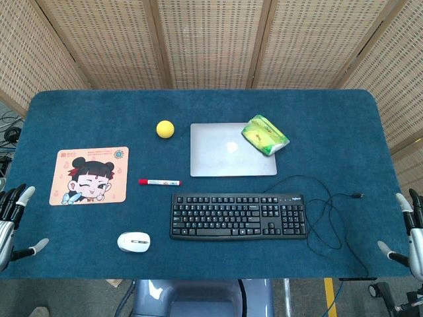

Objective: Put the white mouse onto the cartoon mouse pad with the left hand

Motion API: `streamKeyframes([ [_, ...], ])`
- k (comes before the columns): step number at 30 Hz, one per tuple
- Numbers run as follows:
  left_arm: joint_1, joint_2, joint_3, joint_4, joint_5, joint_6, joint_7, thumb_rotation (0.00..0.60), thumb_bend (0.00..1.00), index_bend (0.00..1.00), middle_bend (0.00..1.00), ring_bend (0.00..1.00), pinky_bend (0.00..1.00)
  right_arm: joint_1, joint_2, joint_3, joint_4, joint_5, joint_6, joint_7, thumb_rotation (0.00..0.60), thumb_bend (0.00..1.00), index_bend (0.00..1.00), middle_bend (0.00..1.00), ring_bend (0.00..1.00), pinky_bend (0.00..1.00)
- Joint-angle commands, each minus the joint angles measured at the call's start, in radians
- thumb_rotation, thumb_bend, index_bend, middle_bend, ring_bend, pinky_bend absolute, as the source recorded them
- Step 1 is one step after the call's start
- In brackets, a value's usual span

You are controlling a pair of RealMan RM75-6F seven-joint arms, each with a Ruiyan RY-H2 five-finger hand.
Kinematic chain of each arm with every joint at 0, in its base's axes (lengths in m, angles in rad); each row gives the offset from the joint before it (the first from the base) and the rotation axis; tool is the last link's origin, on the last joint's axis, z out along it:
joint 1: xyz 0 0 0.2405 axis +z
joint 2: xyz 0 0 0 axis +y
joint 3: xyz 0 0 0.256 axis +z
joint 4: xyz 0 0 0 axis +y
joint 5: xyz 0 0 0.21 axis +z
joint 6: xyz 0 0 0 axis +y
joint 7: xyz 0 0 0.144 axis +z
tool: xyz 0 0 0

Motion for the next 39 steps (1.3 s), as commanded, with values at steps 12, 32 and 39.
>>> streamKeyframes([
  [12, -0.070, -0.017, 0.076, 0.024, 0.202, -0.090, -0.123, 0.600, 0.00, 0.00, 0.00, 0.00, 0.09, -0.001, 0.007, 0.009, -0.001, 0.007, 0.005, 0.032, 0.600, 0.00, 0.00, 0.00, 0.00, 0.00],
  [32, -0.293, -0.287, 0.045, 0.076, -0.031, -0.570, 0.095, 0.600, 0.15, 0.11, 0.11, 0.08, 0.21, 0.002, 0.032, 0.021, 0.022, 0.044, -0.028, 0.143, 0.600, 0.00, 0.00, 0.00, 0.00, 0.00],
  [39, -0.328, -0.342, 0.024, 0.086, -0.113, -0.607, 0.196, 0.600, 0.17, 0.18, 0.17, 0.13, 0.24, 0.003, 0.031, 0.020, 0.026, 0.046, -0.033, 0.150, 0.600, 0.00, 0.00, 0.00, 0.00, 0.00],
])
